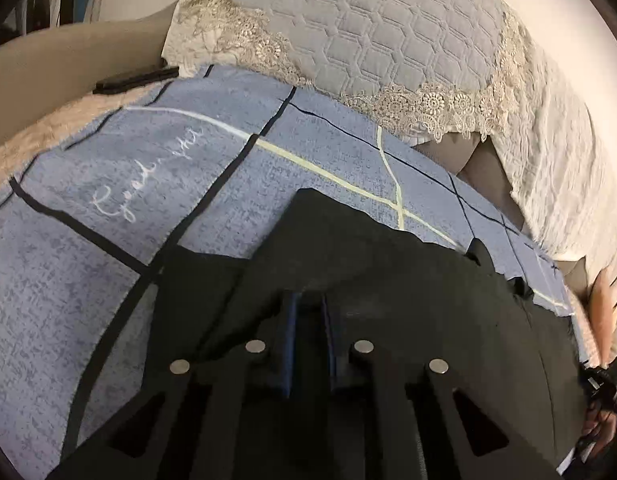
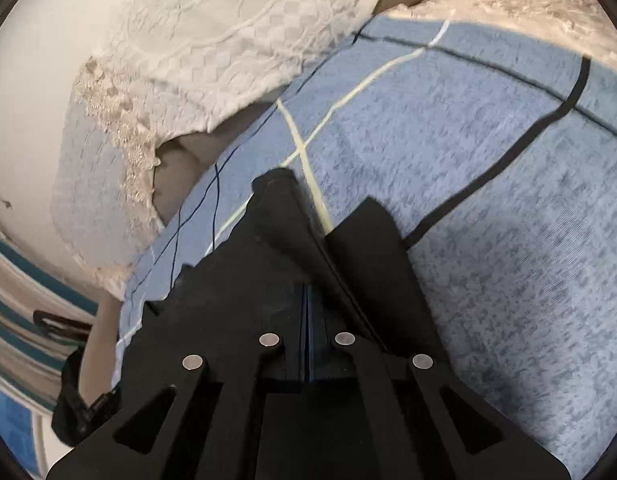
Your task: Fold large clothes
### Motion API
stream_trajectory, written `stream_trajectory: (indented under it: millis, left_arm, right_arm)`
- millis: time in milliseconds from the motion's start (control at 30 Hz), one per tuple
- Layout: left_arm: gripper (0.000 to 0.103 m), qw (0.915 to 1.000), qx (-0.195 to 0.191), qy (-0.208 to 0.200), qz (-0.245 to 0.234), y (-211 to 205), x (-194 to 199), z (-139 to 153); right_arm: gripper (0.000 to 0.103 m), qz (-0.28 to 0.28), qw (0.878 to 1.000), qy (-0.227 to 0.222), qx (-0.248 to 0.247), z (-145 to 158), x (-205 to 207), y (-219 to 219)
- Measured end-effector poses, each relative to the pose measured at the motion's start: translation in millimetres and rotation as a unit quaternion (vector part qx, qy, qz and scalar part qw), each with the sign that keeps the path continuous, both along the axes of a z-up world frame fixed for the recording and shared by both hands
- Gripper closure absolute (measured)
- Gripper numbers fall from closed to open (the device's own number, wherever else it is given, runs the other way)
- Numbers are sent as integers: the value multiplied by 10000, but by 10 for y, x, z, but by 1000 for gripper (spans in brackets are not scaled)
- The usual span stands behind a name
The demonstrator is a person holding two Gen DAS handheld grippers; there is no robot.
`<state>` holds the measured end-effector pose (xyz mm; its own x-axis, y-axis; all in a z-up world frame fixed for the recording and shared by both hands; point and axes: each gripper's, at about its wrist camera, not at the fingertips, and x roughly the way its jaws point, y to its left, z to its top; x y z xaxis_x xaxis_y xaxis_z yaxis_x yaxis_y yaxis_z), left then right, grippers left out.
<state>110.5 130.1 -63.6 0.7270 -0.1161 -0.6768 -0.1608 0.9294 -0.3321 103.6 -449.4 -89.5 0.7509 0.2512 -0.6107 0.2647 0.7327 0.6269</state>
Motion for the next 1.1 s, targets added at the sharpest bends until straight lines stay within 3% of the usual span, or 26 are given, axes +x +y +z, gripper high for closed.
stream_trajectory:
  millis: [133, 200, 267, 300, 367, 500, 567, 600, 733, 1100]
  left_arm:
    - [87, 9977, 649, 214, -20, -156, -69, 206]
    - [83, 9975, 677, 58, -199, -247, -115, 383]
    - [67, 9968, 706, -181, -327, -339, -71, 549]
    - [65, 9961, 761, -254, -373, -396, -11, 581]
    - [63, 9958, 788, -172, -425, -438, 209, 527]
    - [64, 9957, 768, 493, -132, -250, 556, 134]
    - [64, 9985, 333, 421, -88, -125, 550, 25]
    - [64, 9987, 332, 373, -83, -124, 534, 30]
    - [64, 9966, 701, 415, -93, -238, 536, 24]
    - [64, 9955, 844, 428, -75, -257, 546, -1]
  right_arm:
    - [97, 90, 9975, 106, -693, 272, -17, 223]
    - [95, 290, 9957, -105, -869, 416, -2, 343]
    - [90, 496, 9944, -244, -901, 511, 123, 434]
    - [89, 568, 9934, -243, -961, 513, 207, 464]
    - [89, 641, 9916, -66, -1121, 429, 436, 478]
    - [89, 552, 9905, 439, -1177, 159, 624, 277]
    - [94, 452, 9937, 462, -920, 62, 611, 177]
    - [96, 411, 9942, 430, -896, 44, 596, 162]
    - [98, 357, 9933, 457, -1004, 25, 589, 180]
    - [99, 307, 9950, 424, -853, 10, 584, 175]
